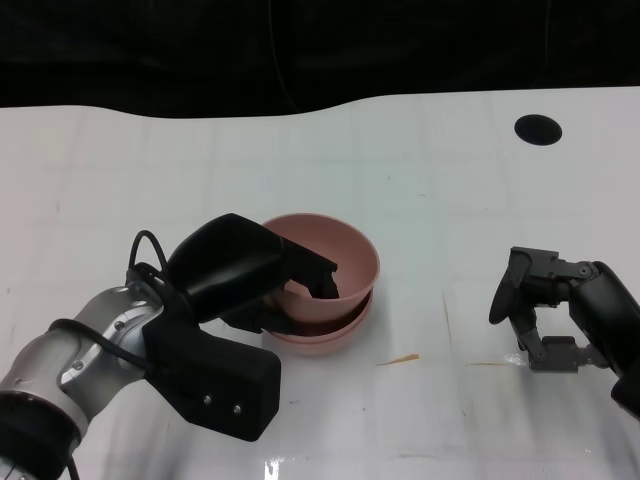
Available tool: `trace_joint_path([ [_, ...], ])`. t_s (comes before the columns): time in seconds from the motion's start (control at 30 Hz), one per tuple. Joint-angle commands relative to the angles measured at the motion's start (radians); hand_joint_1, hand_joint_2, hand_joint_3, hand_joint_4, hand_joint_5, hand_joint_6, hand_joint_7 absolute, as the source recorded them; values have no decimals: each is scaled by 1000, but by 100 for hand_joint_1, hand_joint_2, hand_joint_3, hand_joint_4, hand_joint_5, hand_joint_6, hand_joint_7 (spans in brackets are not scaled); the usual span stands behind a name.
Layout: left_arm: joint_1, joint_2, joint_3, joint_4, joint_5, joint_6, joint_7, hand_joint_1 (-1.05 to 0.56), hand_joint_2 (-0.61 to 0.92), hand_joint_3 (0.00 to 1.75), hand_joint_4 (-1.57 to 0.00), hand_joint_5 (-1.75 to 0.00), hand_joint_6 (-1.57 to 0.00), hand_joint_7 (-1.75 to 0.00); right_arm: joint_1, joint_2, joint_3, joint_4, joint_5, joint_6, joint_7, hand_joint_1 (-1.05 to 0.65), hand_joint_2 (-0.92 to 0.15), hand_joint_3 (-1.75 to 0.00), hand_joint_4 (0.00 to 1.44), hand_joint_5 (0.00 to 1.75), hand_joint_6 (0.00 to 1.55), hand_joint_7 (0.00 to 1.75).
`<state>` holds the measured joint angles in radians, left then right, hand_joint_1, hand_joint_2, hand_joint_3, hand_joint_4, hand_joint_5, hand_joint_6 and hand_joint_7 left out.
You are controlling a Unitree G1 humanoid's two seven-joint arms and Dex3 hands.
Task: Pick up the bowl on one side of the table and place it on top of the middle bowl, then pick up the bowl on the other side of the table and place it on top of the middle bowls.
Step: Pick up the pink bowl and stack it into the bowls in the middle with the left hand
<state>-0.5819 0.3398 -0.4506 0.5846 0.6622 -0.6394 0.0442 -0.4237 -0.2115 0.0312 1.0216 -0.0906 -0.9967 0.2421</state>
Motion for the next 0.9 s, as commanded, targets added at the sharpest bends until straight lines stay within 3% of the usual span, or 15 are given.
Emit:
trace_joint_path([
  [0.03,5,25,9,2,6,1,5,-52,92,7,-101,-90,-121,-32,2,-18,-13,-5,9,-7,-3,-6,-53,-124,85,175,73,155],
  [0.1,7,28,9,-2,11,7,6,-61,92,15,-108,-67,-122,-22,2,-18,-13,-5,9,-9,-2,-6,-53,-124,85,175,73,155],
  [0.17,11,28,8,-10,18,19,10,-71,92,23,-117,-32,-120,-8,1,-19,-14,-4,11,-8,0,-6,-53,-124,85,175,73,155],
  [0.27,15,31,6,-21,25,30,8,-78,92,31,-118,-15,-116,-1,1,-17,-15,-3,18,-8,7,-5,-53,-124,85,175,73,155],
  [0.67,25,38,8,-46,32,46,7,-91,92,37,-115,-5,-104,0,0,-17,-15,2,13,-12,3,-5,-54,-122,85,175,72,155],
  [0.9,34,36,18,-56,30,46,20,-99,92,29,-97,0,-85,0,0,-16,-16,3,17,-13,7,-6,-54,-122,85,175,72,155],
])
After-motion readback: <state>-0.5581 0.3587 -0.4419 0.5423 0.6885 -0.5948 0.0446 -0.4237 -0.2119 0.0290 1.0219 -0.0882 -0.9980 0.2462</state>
